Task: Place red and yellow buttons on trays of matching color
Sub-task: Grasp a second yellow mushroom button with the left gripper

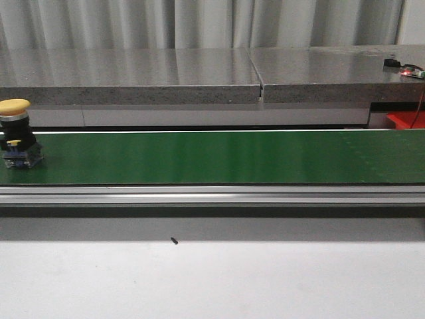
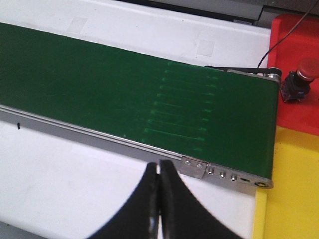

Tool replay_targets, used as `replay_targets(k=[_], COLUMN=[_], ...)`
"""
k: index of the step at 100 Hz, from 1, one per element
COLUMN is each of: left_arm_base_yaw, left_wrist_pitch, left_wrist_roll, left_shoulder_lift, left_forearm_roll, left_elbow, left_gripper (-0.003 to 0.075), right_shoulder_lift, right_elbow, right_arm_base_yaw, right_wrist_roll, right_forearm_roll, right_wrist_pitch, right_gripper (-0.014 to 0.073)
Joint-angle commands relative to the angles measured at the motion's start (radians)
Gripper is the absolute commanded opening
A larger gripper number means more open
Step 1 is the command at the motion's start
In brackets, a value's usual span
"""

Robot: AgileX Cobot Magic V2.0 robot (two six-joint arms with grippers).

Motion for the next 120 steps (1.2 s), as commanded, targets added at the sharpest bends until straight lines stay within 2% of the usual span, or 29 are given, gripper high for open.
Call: replay_targets(k=[1, 50, 81, 107, 120], left_arm_base_yaw=[0.002, 0.002, 0.002, 0.002, 0.002], left_wrist_pitch=[-0.053, -0.077, -0.073, -0.055, -0.030], left_wrist_roll=[-0.010, -0.010, -0.010, -0.010, -0.010], left_shoulder_lift=[-0.039, 0.007, 0.007, 0.005, -0.021], left_forearm_roll=[-0.009, -0.013, -0.014, -0.017, -0.026], left_elbow=[-0.028, -0.028, -0.028, -0.028, -0.028], left_gripper=[0.0596, 0.0581, 0.0388, 0.0174, 0.0135], right_shoulder_lift=[-0.001, -0.001, -0.001, -0.001, -0.001], right_elbow=[-0.024, -0.024, -0.024, -0.024, -0.024], right_arm_base_yaw=[0.002, 0.002, 0.002, 0.002, 0.002], right_wrist_roll=[-0.002, -0.002, -0.002, -0.002, -0.002], right_forearm_roll=[0.006, 0.006, 0.006, 0.006, 0.006], right_wrist_pitch=[-0.064, -0.064, -0.064, -0.064, -0.064], right_gripper=[-0.0067, -0.0067, -0.0067, -0.0067, -0.0067])
